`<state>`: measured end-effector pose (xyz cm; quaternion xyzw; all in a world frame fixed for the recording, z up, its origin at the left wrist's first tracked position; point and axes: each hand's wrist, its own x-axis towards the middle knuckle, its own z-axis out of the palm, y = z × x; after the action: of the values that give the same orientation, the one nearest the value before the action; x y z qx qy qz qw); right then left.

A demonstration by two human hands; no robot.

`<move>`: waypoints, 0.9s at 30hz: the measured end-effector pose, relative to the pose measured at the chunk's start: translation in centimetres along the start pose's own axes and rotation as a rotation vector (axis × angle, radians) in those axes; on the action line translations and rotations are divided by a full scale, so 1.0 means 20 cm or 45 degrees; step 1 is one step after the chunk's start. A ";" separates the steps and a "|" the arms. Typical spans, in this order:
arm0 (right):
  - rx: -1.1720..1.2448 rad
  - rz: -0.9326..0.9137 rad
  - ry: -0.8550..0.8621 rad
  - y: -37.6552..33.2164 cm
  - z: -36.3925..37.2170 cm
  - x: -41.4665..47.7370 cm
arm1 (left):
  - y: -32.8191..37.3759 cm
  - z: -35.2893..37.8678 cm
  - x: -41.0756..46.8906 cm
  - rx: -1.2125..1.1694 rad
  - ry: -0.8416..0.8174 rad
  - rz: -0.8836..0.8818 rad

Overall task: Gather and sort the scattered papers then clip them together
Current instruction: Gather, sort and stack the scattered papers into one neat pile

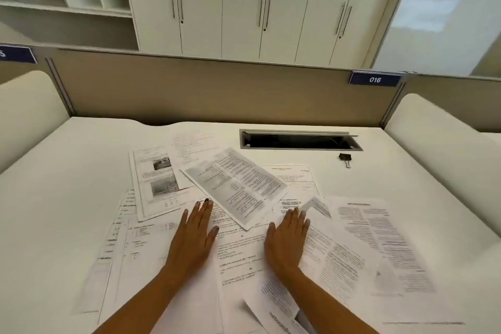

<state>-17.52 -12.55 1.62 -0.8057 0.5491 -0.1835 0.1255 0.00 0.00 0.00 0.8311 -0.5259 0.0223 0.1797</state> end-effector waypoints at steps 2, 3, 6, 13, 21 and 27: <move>0.007 0.089 -0.010 0.02 0.00 -0.05 | 0.00 0.02 -0.05 0.007 0.024 0.013; 0.008 0.117 -0.014 0.03 0.01 -0.08 | 0.01 0.04 -0.09 0.009 0.027 0.012; 0.043 0.120 -0.001 0.05 0.02 -0.12 | 0.03 0.06 -0.14 0.027 0.005 0.011; 0.075 -0.096 -0.144 0.04 0.04 -0.08 | 0.04 0.06 -0.14 0.052 -0.044 0.000; 0.266 -0.254 -0.197 0.02 0.01 -0.04 | 0.04 0.05 -0.15 0.037 -0.064 -0.004; 0.292 -0.102 -0.136 -0.07 0.01 0.31 | 0.05 0.04 -0.14 0.041 -0.085 -0.009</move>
<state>-14.26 -17.74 2.98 -0.8160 0.4843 -0.2068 0.2382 -2.35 1.80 -1.06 0.8359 -0.5283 0.0022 0.1487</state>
